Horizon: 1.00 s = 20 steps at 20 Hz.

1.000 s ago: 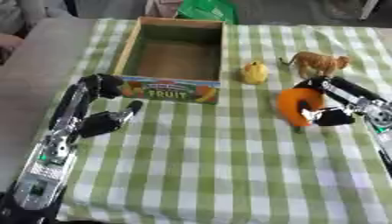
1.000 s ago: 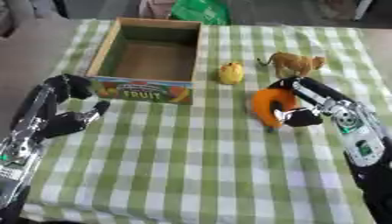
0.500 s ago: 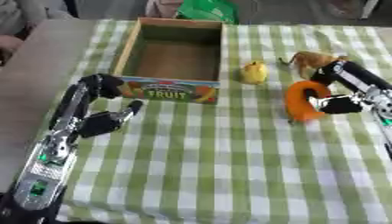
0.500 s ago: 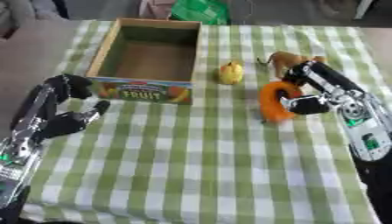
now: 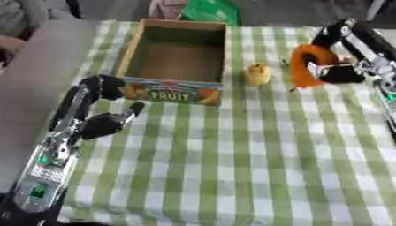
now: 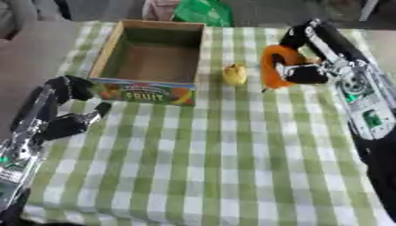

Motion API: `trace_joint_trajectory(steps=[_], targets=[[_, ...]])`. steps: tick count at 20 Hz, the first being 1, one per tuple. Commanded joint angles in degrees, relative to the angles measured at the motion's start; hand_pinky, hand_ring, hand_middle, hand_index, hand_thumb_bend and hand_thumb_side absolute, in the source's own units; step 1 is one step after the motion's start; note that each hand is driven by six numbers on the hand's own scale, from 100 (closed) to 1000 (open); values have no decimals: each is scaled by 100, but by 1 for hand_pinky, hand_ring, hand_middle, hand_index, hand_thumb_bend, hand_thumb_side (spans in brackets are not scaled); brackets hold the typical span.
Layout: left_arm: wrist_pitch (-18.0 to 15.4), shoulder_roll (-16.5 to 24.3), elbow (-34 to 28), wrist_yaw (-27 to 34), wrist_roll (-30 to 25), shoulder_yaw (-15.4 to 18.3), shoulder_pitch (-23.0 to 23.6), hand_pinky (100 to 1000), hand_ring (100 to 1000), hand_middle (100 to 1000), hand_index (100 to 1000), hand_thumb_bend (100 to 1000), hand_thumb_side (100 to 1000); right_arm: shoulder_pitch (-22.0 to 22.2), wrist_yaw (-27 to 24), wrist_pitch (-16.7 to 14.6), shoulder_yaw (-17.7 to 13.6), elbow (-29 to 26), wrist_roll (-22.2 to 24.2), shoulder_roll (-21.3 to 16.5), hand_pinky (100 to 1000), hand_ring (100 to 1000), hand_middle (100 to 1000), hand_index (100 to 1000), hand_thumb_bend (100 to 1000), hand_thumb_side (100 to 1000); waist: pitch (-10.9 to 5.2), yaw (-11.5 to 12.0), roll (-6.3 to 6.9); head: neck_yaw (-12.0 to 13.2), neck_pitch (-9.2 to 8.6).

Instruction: Pick up objects on the table and place them in the box.

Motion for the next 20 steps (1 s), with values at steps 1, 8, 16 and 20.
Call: trace_joint_trajectory(steps=[1,8,16,20], targets=[[-18,76,-141,40,-44,-26,-71,682,604,472,650,534,165,-357,63,2,-50,134,-124,-19,666,622,326,409,100,100,-106,44,8,-43,29],[-47,30,-160,75,-144,-120,-195,682,604,472,649,537,163,-1038,476,139,-293,936,-493,376,663,618,323,410,100,100,-76,310,11,-176,18],[-95,-73,-191,140,-360,-336,-518,681,603,472,648,540,159,-1572,1177,299,-687,1779,-1038,869,663,617,321,409,100,100,52,810,-33,-497,-162],[-118,-94,-214,173,-475,-446,-665,681,604,472,649,542,160,-1673,1498,369,-833,2080,-1352,1065,664,619,322,413,100,100,121,1076,-49,-681,-271]])
